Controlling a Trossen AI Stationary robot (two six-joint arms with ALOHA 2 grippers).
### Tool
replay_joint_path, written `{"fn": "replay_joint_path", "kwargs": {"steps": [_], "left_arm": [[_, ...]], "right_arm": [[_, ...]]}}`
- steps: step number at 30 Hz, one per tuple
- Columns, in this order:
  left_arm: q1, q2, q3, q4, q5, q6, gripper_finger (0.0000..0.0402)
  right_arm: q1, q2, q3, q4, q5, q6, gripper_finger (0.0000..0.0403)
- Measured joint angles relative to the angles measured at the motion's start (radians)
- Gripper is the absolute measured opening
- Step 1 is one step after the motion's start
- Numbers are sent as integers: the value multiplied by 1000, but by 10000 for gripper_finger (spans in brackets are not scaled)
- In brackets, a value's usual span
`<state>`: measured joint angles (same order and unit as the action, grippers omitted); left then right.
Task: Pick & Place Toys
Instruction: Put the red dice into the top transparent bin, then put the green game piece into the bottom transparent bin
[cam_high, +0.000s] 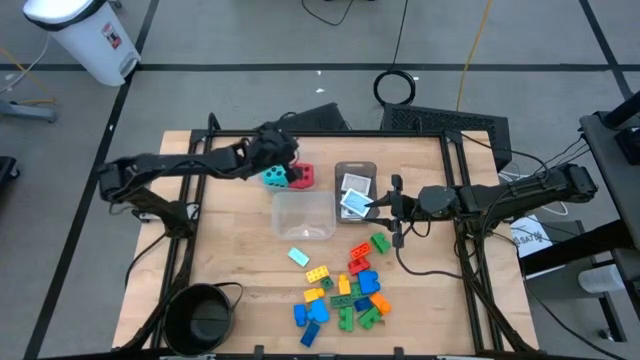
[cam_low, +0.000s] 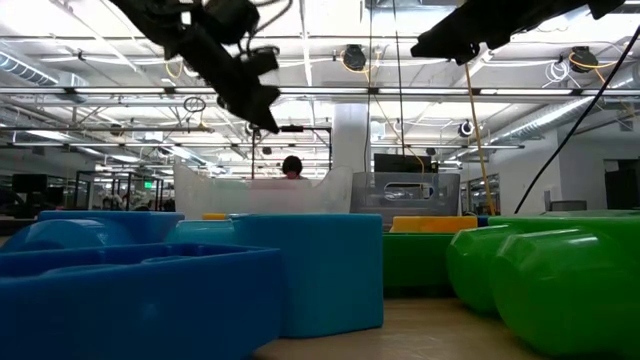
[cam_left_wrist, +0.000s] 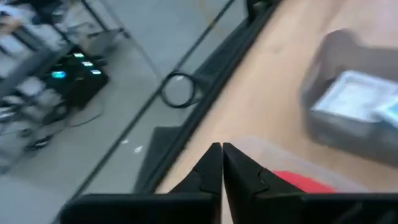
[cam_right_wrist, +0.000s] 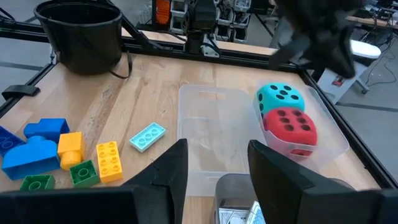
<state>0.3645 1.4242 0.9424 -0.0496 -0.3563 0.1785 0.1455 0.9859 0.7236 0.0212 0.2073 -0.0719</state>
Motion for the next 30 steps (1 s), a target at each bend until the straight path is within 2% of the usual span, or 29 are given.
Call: {"fn": "replay_joint_path", "kwargs": {"steps": [2,5,8,13,19,24,30], "left_arm": [[0,-8,0,-2,53,-17,5],[2,-3,0,-25,111,-48,11],[-1,40,0,-39,160,-63,17],[-2,137,-2,-58,232,-100,4],[-3,217,2,-42,248,-114,24],[-6,177,-2,-40,240,-108,22],[-7,26,-2,-25,235,-106,4]], "right_arm": [[0,0,0,0,0,0,139],[0,0,0,2,0,-3,139],[0,0,0,2,0,-3,139],[0,0,0,4,0,-1,139],[0,0,0,4,0,0,139],[0,0,0,3,0,0,139],[0,0,0,-2,0,0,139]]}}
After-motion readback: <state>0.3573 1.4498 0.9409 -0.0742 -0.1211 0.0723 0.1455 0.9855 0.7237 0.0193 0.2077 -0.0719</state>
